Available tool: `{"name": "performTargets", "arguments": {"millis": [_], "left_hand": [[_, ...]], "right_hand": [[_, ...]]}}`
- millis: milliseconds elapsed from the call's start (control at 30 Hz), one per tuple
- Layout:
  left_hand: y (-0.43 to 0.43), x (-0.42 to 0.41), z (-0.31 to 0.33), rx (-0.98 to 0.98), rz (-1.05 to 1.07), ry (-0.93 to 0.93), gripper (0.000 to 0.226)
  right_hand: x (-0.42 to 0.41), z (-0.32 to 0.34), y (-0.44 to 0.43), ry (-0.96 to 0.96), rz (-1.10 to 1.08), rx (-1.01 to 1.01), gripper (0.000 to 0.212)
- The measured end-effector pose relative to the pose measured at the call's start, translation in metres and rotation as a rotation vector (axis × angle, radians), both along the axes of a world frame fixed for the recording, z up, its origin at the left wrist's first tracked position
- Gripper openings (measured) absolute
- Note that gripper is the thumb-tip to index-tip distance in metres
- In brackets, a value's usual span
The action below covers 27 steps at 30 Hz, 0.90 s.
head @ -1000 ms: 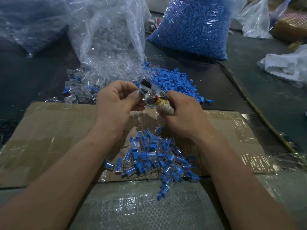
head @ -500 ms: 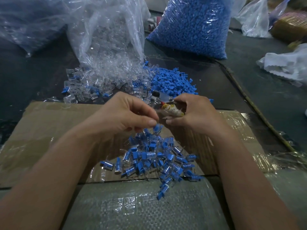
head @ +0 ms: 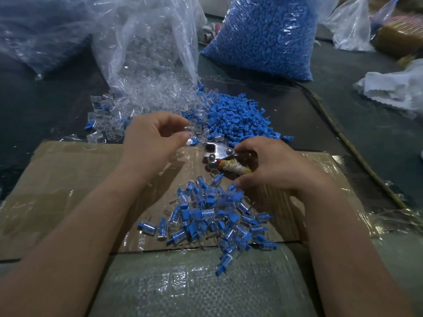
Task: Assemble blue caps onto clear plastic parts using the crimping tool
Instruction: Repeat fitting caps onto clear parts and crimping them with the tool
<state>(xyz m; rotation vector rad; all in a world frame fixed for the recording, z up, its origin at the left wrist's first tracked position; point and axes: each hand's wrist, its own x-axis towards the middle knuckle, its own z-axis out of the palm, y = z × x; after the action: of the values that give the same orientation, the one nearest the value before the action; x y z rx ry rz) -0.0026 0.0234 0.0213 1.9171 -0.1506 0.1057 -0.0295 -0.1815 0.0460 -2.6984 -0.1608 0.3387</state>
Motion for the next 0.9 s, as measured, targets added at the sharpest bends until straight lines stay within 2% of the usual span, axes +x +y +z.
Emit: {"name": "performTargets", "arguments": {"millis": [67, 167, 267, 367, 467, 667, 900], "left_hand": [[-0.003, 0.002, -0.006, 0.187, 0.01, -0.078, 0.031], [-0.007, 0.005, -0.014, 0.409, -0.123, -0.116, 0.044], [-0.008, 0.009, -0.02, 0.621, -0.265, -0.092, 0.047], [-0.007, 0.011, -0.023, 0.784, -0.3, -0.094, 0.045], [-0.007, 0.012, -0.022, 0.801, -0.253, -0.096, 0.042], [-0.004, 0.012, -0.017, 0.712, -0.102, -0.113, 0.026], [-0.005, 0.008, -0.015, 0.565, -0.071, -0.157, 0.014]], "right_hand": [[0.0, 0.001, -0.002, 0.012, 0.006, -0.01, 0.066], [0.001, 0.001, -0.005, 0.018, 0.018, -0.022, 0.061], [0.001, 0.0, -0.005, 0.02, 0.023, -0.004, 0.059], [0.002, -0.001, -0.005, 0.029, 0.001, 0.012, 0.056], [0.003, -0.002, -0.005, 0.028, -0.009, 0.025, 0.054], [0.003, -0.003, -0.005, 0.028, -0.015, 0.048, 0.051], [0.002, -0.001, -0.004, 0.034, -0.02, 0.049, 0.053]]}}
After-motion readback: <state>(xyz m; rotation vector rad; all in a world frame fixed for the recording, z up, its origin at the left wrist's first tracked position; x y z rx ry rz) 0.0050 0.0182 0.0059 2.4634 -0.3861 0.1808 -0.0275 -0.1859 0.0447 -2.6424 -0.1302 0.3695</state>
